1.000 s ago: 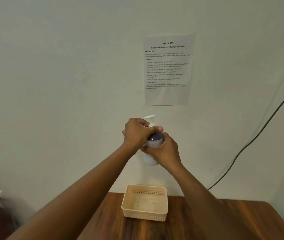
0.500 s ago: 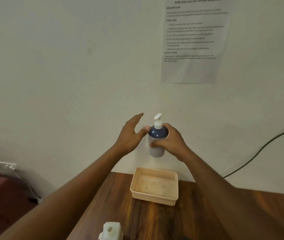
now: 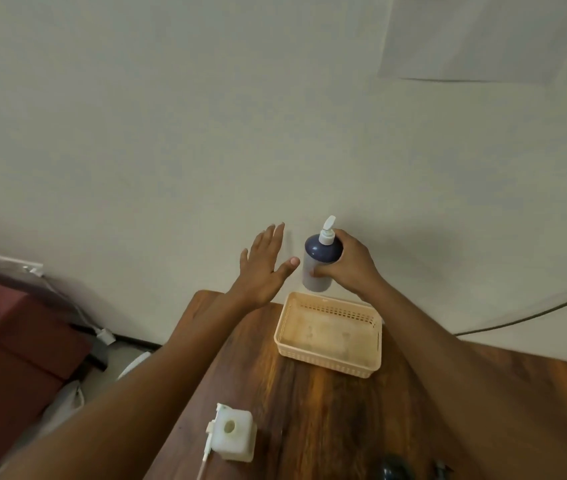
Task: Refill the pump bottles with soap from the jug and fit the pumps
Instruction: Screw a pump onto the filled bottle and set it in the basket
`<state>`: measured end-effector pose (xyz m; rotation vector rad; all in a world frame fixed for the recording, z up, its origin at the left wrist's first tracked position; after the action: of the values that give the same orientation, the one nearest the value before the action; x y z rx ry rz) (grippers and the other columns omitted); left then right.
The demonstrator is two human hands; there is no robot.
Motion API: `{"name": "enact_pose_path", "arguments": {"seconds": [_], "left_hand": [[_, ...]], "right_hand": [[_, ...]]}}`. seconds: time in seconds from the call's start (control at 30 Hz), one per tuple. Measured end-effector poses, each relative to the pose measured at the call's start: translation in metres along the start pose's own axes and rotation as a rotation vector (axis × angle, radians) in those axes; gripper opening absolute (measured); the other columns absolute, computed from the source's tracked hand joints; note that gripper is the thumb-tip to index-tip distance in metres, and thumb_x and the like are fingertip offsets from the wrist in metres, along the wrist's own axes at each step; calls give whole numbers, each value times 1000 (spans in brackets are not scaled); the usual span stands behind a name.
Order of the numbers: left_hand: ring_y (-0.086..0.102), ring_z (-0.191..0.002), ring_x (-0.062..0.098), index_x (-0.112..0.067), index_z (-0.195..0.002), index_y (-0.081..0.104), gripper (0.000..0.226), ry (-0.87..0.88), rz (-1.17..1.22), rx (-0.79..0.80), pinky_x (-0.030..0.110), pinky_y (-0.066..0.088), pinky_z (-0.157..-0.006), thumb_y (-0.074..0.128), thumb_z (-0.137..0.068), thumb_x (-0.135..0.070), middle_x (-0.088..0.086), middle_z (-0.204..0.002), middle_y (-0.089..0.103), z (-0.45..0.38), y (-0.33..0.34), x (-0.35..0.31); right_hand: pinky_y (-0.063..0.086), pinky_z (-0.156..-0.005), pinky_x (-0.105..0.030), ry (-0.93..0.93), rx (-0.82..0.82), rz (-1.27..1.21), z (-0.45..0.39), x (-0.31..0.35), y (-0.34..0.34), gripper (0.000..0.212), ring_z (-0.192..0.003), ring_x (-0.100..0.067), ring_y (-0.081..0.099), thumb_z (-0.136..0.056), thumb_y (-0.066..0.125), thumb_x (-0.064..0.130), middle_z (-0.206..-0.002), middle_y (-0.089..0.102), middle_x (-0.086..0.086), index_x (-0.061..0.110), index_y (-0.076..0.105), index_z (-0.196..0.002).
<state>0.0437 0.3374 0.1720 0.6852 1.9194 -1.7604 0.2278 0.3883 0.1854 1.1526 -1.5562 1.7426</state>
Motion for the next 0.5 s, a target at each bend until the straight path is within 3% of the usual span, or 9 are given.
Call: {"name": "enact_pose_path", "arguments": {"seconds": [0.13, 0.5], "left_hand": [[-10, -160, 19, -33, -165, -4, 74, -29, -68, 59, 58, -5, -126, 34, -106, -56, -4, -174, -8, -6, 22, 29], [-15, -160, 21, -30, -164, -11, 80, -92, -174, 136, 57, -5, -126, 32, -105, -61, -1, -173, -15, -7, 60, 82]], "right_hand": [[44, -77, -17, 3, 2, 5, -10, -25, 23, 77, -106, -15, 60, -63, 94, 14, -118, 63, 9, 24, 59, -130], [50, -98, -34, 49, 12, 87, -25, -93, 86, 78, -114, -20, 59, -63, 95, 12, -129, 63, -1, 18, 57, -131]]}}
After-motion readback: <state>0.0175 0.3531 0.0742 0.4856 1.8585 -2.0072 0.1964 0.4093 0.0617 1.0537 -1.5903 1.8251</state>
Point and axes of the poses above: each hand's wrist, its own z-axis away from the middle knuckle, its own y-axis out of the palm, x = y × z, the point moved 6 cm from there along -z, towards the middle knuckle
